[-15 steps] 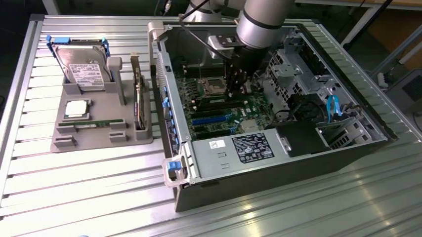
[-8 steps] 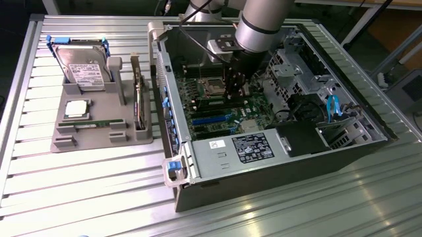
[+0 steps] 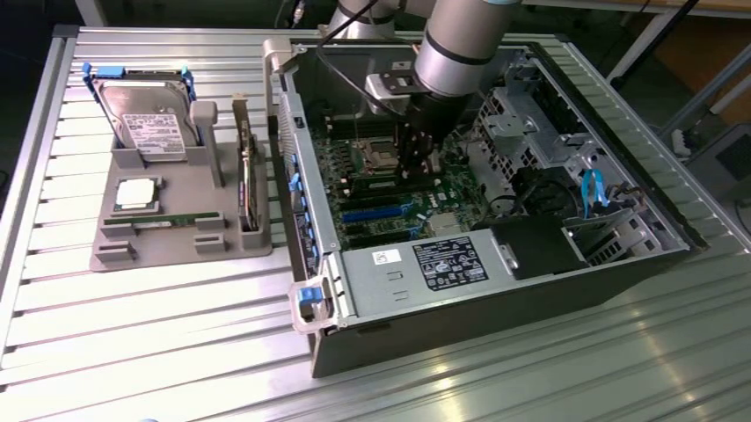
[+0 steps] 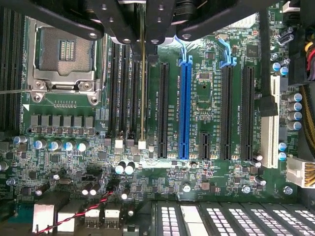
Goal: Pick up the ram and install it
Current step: 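Insert the ram into the slot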
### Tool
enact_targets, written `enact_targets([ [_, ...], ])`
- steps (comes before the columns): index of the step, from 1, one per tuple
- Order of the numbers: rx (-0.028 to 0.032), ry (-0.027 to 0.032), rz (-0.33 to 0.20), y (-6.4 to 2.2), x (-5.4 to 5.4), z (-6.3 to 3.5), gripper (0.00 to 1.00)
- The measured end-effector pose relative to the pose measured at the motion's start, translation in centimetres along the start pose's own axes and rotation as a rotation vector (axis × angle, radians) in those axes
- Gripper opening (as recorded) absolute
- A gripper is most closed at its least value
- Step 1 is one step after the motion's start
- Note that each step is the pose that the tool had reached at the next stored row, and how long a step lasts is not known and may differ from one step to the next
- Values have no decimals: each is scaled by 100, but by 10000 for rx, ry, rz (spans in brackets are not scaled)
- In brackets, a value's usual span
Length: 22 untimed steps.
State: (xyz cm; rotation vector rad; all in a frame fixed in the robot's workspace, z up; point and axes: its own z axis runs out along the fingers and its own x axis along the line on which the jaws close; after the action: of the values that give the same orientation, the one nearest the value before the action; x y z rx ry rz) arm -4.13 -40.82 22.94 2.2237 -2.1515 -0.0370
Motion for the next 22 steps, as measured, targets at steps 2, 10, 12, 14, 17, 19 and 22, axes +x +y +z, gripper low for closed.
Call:
enact_targets([
  [2,2,-2,-1,-8,-2,4,12],
  [10,-2,-8,153,-21,-10,14,12],
  [12,-1,-8,154,-22,-13,28,12],
  [14,-2,-8,148,-22,-13,37,12],
  [17,6,4,-199,-22,-13,39,12],
  [19,5,9,-225,-24,-13,38,12],
  [22,6,8,-225,-24,-13,38,12],
])
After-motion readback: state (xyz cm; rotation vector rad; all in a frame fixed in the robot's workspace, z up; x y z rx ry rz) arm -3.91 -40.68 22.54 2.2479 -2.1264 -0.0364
